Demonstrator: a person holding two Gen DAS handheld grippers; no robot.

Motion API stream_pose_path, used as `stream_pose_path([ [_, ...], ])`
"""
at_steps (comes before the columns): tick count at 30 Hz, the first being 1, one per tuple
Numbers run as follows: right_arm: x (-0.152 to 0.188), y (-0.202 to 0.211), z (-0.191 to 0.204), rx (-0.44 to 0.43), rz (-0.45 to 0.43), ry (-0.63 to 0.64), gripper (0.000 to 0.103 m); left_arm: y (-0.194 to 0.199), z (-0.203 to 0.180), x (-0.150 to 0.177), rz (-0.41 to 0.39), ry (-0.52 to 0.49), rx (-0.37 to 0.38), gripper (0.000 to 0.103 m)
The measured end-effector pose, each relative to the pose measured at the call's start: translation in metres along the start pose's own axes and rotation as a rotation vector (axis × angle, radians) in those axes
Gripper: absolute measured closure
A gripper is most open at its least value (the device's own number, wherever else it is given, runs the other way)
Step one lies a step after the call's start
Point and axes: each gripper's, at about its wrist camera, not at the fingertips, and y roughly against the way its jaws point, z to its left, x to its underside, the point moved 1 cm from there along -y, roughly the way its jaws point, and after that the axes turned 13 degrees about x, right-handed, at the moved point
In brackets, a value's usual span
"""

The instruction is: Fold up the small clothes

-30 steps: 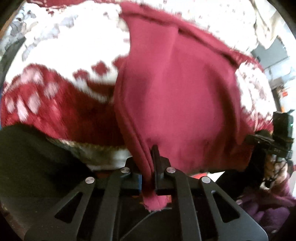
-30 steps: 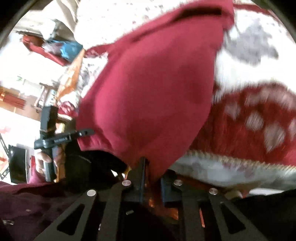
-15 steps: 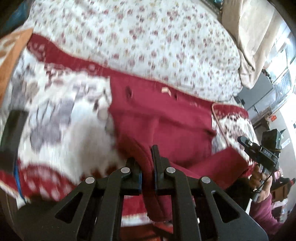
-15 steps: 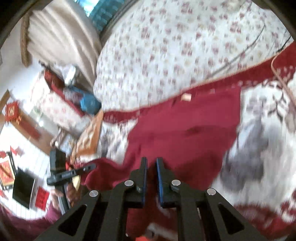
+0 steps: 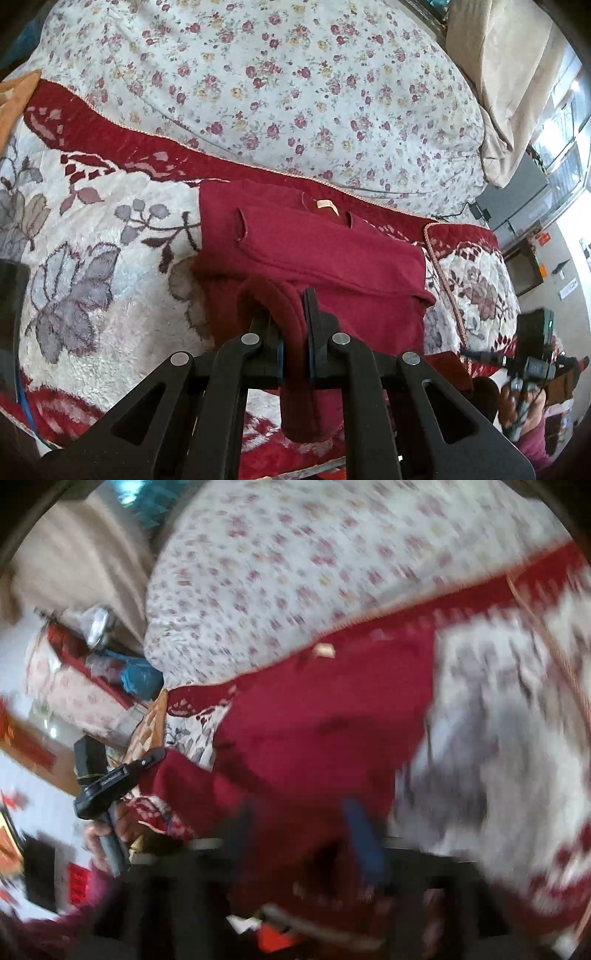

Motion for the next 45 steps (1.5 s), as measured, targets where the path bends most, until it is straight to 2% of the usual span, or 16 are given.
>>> stream_pose_path([
  [3,0.023,-0.005,0.000,-0.032,0.114,-0.013,0.035,0.000,-0.001,0.003,0.003,-0.006,-0.010,0.096],
  [9,0.036,-0.016,0.008,-0.147,0.161,-0.072,0.035,0.001,-0.004,0.009,0.007,-0.022,-0.031,0.096],
  [13,0.030,-0.052,-0.001,-0.121,0.203,-0.156,0.036,0.003,-0.003,0.012,0.007,-0.025,-0.040,0.096],
  [14,0.031,-0.059,-0.004,-0.110,0.202,-0.170,0.049,0.004,-0.001,0.012,0.009,-0.020,-0.042,0.096],
  [15,0.030,-0.063,-0.004,-0.108,0.197,-0.166,0.059,0.003,0.001,0.012,0.010,-0.016,-0.044,0.096],
  [16,0.029,-0.064,-0.001,-0.112,0.189,-0.140,0.076,0.003,0.002,0.011,0.010,-0.013,-0.047,0.096],
  [19,0.017,-0.049,0.012,-0.120,0.089,-0.058,0.086,0.001,0.004,0.002,0.002,0.000,-0.042,0.096],
  [22,-0.008,-0.028,0.021,-0.129,-0.034,-0.010,0.088,-0.003,0.000,-0.015,-0.038,-0.004,-0.038,0.096],
  [25,-0.040,-0.011,0.020,-0.140,-0.151,-0.032,0.090,-0.010,-0.002,-0.036,-0.071,-0.006,-0.030,0.096],
  [29,-0.085,-0.012,0.020,-0.084,-0.248,-0.039,0.092,-0.035,0.007,-0.070,-0.111,0.002,-0.070,0.096],
  [34,-0.131,-0.052,0.004,-0.029,-0.241,-0.111,0.092,-0.084,0.039,-0.097,-0.080,0.078,-0.086,0.096],
  [38,-0.157,-0.098,-0.025,0.012,-0.165,-0.178,0.092,-0.116,0.062,-0.104,-0.038,0.100,-0.076,0.096],
  [40,-0.161,-0.108,-0.035,0.002,-0.160,-0.170,0.086,-0.120,0.072,-0.107,-0.029,0.110,-0.035,0.092],
  [43,-0.164,-0.103,-0.048,-0.027,-0.182,-0.181,0.067,-0.114,0.078,-0.112,-0.021,0.129,0.023,0.074],
  [44,-0.165,-0.098,-0.053,-0.041,-0.192,-0.213,0.060,-0.111,0.077,-0.114,-0.024,0.129,0.030,0.058],
  [45,-0.165,-0.090,-0.058,-0.028,-0.213,-0.242,0.059,-0.105,0.076,-0.115,-0.037,0.122,0.034,0.042],
])
